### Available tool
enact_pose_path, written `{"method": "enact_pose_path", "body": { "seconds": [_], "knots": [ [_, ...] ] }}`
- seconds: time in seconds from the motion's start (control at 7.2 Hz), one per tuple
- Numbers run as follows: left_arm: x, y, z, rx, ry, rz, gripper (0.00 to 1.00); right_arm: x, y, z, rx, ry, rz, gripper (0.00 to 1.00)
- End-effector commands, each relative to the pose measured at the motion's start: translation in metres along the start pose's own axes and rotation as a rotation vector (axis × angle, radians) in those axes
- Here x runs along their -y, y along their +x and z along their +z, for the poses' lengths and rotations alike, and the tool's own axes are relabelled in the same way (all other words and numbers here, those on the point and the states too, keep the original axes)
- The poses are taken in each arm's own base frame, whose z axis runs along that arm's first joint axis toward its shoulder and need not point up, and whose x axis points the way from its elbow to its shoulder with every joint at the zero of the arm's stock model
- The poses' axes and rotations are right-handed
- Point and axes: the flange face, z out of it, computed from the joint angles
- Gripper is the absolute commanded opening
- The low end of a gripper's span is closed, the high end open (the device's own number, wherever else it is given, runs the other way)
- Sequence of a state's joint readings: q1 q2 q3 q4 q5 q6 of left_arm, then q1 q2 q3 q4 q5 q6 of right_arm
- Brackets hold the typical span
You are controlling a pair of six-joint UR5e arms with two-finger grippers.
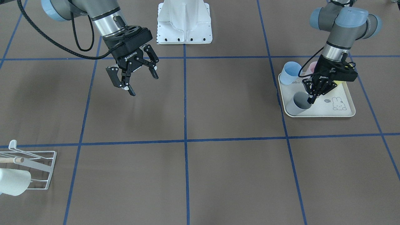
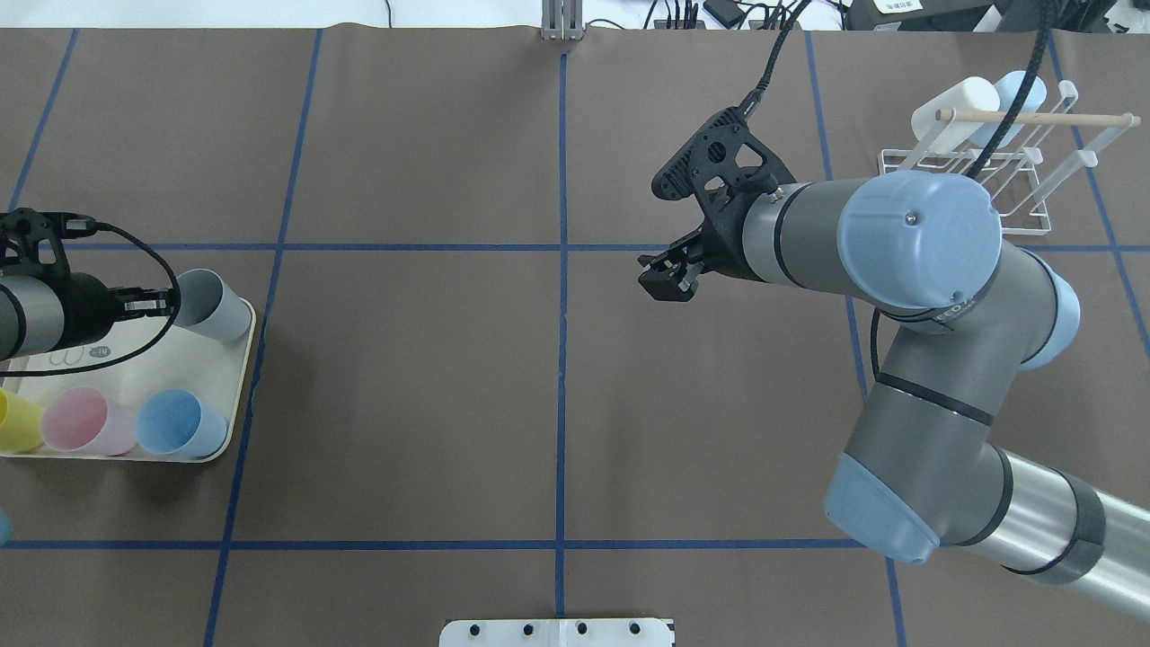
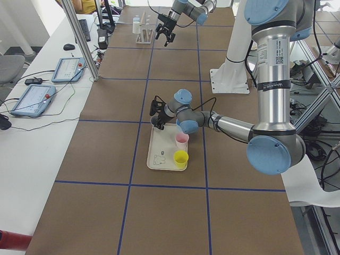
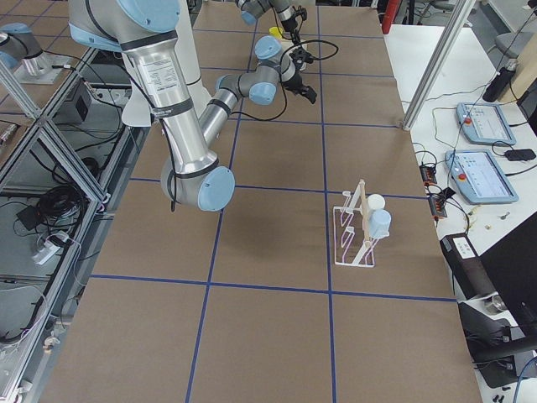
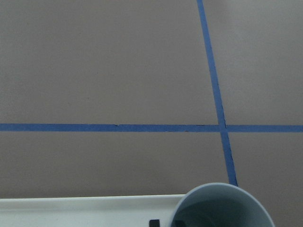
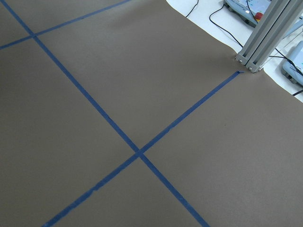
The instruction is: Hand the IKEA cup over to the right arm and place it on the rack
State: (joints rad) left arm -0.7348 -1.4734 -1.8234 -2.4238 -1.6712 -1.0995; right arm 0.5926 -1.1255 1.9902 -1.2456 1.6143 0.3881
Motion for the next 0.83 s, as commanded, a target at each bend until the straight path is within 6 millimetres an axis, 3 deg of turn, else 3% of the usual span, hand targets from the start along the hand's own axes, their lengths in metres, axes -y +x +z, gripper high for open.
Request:
{"method": "enact_pose_path", "body": {
  "seconds": [0.0,0.28,0.69],
  "knots": [
    [0.011,0.008,-0.022,-0.032,0.011,0.054,0.00,0.001,-0.001,0.001,-0.001,0.001,-0.007,1.00],
    [0.058,-0.017,-0.066,-0.065,0.040,0.100,0.00,0.000,-0.009,0.002,-0.012,0.023,-0.018,1.00],
    [0.072,0.027,-0.110,-0.198,0.055,0.072,0.00,-0.012,-0.043,0.032,0.134,0.220,-0.038,1.00]
  ]
}}
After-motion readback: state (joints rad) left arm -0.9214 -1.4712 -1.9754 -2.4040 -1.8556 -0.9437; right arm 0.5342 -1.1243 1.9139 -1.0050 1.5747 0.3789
